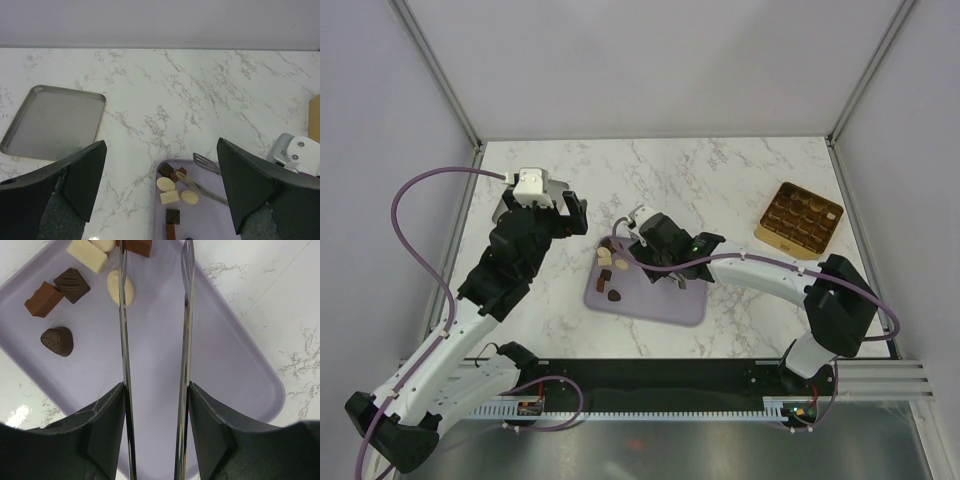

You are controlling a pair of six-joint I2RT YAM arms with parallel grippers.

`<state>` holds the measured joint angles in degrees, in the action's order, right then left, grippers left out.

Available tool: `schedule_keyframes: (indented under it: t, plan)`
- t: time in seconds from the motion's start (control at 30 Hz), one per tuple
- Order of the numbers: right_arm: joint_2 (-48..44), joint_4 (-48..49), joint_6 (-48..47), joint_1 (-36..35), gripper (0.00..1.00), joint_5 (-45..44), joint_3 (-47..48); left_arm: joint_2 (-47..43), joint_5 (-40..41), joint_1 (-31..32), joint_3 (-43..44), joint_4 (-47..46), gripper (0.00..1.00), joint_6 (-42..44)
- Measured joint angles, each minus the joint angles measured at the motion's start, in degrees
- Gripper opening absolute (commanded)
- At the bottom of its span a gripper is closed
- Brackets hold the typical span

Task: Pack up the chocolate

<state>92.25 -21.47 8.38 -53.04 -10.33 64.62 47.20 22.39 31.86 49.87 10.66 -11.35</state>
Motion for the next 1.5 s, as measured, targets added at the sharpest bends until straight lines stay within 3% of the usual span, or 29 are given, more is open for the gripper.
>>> schedule_keyframes:
  t: [0.5, 0.73, 0.97, 1.5]
  plan:
    - [2.97, 0.39, -0.72, -0.48, 0.55, 2.23, 0.57, 0.00, 0.02, 0.00, 0.00, 0.00, 1.00, 0.02]
    - [3.30, 1.01, -0.79, -0.48, 0.41, 2.82, 0.59, 0.00, 0.02, 0.00, 0.00, 0.00, 1.00, 0.02]
    - [3.02, 0.50, -0.66, -0.48, 0.33, 2.27, 0.59, 0.02, 0.02, 0.00, 0.00, -0.02, 1.00, 0.02]
    - [-7.02, -13.00, 3.02, 2.47, 0.31, -5.35, 1.20, 0.02, 0.02, 0.00, 0.00, 0.00, 1.00, 0.02]
